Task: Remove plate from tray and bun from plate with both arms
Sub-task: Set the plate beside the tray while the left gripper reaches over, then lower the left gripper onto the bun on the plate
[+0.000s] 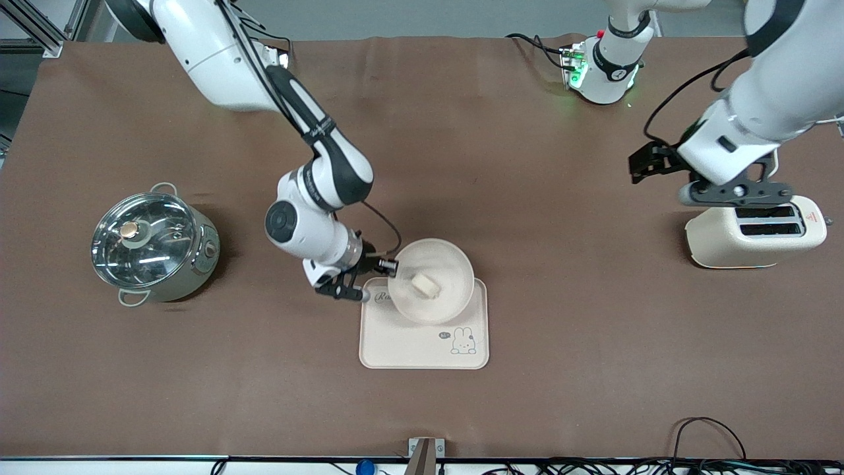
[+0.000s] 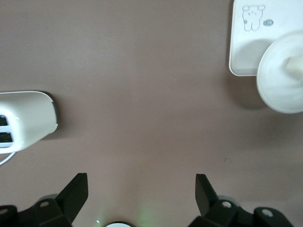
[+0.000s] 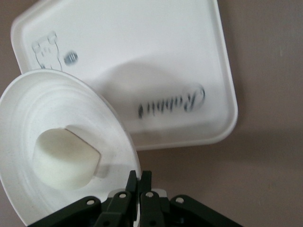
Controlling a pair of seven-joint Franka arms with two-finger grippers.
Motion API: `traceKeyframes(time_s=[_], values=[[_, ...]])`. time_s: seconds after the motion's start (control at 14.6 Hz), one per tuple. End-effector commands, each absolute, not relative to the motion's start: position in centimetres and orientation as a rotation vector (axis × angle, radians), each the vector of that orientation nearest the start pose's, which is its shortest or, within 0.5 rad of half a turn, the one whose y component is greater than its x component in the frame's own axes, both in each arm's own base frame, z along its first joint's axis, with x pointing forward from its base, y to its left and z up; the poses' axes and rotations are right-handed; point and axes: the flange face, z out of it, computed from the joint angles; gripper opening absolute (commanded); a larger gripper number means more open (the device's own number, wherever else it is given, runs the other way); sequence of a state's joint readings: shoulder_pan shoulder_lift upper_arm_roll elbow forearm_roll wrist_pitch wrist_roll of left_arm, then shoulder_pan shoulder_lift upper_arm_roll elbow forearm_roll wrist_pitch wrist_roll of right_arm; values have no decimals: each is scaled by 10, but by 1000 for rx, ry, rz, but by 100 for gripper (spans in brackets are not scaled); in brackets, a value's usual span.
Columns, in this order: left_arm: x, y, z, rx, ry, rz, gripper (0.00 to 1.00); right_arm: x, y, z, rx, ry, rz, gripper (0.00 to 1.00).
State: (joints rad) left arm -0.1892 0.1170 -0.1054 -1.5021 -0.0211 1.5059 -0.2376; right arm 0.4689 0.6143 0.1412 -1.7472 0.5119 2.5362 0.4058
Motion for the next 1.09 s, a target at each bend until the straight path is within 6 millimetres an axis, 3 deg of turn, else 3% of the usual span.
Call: traceKeyframes(time_s=[0.0, 0.27, 0.48, 0.75, 0.82, 1.02], values=[[560, -190, 565, -3154, 102, 200, 100, 508, 368, 238, -2706, 281, 62, 0], [566, -223, 532, -3163, 18, 182, 100, 474, 371, 214, -2718, 271, 30, 0], [575, -251, 500, -3177, -77, 181, 100, 463, 363, 199, -2738, 254, 12, 0], [571, -310, 447, -3157, -258, 225, 100, 463, 361, 196, -2741, 244, 9, 0], [568, -324, 435, -3151, -289, 225, 100, 464, 361, 196, -2740, 248, 5, 5], [550, -371, 404, -3125, -454, 224, 100, 467, 356, 194, -2739, 270, 14, 65]])
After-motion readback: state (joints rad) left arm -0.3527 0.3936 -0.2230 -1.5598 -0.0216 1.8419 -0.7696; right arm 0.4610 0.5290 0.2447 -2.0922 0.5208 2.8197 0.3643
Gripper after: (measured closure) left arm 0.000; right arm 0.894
